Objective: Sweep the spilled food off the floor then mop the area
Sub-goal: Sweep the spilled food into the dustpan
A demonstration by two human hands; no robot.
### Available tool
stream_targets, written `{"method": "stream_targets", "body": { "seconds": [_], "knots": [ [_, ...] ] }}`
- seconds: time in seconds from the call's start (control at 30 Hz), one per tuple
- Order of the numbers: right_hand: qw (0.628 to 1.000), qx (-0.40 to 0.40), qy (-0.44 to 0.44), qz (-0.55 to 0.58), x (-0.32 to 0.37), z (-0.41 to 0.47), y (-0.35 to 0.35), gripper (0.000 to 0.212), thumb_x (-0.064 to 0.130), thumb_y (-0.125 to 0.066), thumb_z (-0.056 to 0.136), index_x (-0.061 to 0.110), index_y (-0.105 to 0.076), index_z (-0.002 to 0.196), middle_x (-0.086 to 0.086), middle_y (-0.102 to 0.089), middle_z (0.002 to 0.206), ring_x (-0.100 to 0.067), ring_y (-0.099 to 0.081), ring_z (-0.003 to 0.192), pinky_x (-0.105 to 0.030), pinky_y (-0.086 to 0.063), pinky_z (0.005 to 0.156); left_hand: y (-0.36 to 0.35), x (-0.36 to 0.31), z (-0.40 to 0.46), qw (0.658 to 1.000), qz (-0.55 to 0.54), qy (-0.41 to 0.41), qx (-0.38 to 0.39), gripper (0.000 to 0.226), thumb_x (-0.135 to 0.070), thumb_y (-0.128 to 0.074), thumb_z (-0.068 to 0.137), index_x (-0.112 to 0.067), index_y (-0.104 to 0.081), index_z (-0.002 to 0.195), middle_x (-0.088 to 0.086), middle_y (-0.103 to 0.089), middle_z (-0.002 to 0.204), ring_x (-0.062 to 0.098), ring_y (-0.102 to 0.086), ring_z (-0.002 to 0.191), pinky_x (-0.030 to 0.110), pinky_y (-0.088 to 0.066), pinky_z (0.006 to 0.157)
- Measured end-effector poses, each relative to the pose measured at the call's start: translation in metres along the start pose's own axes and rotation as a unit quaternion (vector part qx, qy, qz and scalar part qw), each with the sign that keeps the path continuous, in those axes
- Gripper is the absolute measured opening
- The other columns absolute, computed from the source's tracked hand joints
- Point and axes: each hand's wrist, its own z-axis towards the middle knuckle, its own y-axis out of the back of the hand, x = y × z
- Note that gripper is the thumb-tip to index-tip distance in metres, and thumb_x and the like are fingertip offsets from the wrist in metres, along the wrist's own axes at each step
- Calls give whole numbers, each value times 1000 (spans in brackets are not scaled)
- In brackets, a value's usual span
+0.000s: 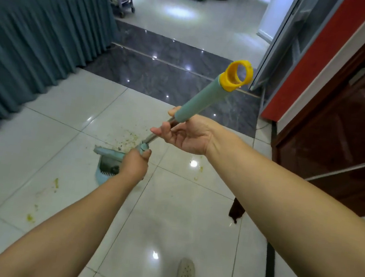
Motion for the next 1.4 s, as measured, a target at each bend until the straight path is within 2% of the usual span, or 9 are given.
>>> {"method": "stream_targets", "body": {
  "seconds": [0.3,0.47,0.57,0.73,0.9,1.0,1.1,1.27,1.4],
  "knots": [
    [992,84,-37,-83,66,37,22,29,8,-50,93,1,-40,119,-37,-56,97,-13,-55,46,-16,-54,52,-26,-38,30,984,-84,93,-123,25,-44,-41,96,-20,-43,91,7,-54,68,25,-57,67,34,-48,64],
    [983,148,-42,-102,73,59,29,3,4,-46,95,1,-46,95,-38,-56,111,-14,-58,43,-16,-54,52,-24,-47,46,965,-154,144,-159,41,-42,-42,96,-3,-54,98,16,-63,83,32,-59,72,36,-48,63],
    [980,167,-44,-100,65,77,34,23,6,-45,97,2,-50,75,-32,-59,105,-9,-58,42,-13,-54,53,-15,-44,50,944,-168,202,-201,49,-43,-40,97,3,-55,104,23,-65,100,39,-63,90,44,-54,81],
    [978,123,-132,-106,70,116,41,23,12,-46,98,-11,-48,106,-29,-64,100,-12,-62,46,-17,-56,49,-4,-14,52,933,-143,250,-215,50,-37,-39,98,7,-60,109,26,-65,103,41,-63,93,43,-52,79],
    [973,49,-168,-151,76,154,32,21,9,-51,94,-9,-48,104,-23,-59,78,-12,-51,32,-17,-46,33,8,3,62,923,-161,257,-236,53,-43,-37,97,7,-56,101,27,-65,96,40,-63,86,44,-51,74],
    [972,-5,-168,-164,74,177,34,20,2,-51,92,-5,-48,111,-24,-54,84,-13,-49,29,-17,-45,31,25,18,74,916,-167,261,-256,56,-45,-35,97,7,-55,104,27,-64,98,43,-63,89,49,-53,79],
    [972,-28,-179,-149,73,200,31,6,-4,-47,92,-4,-51,97,-27,-52,91,-18,-53,29,-18,-47,32,44,36,86,904,-176,268,-283,57,-45,-36,96,8,-56,102,29,-63,96,43,-63,87,49,-53,78],
    [964,-52,-217,-147,67,253,12,37,-8,-38,92,-2,-45,128,-29,-52,88,-12,-51,37,-18,-49,35,79,67,108,880,-189,303,-315,56,-42,-38,96,10,-60,100,25,-61,82,36,-60,72,37,-46,65],
    [927,-55,-271,-254,60,289,7,35,-6,-36,88,-1,-44,122,-28,-59,80,-11,-49,34,-17,-44,31,105,91,116,845,-214,342,-350,56,-44,-38,96,7,-58,106,25,-63,93,37,-62,81,36,-46,69]
  ]
}}
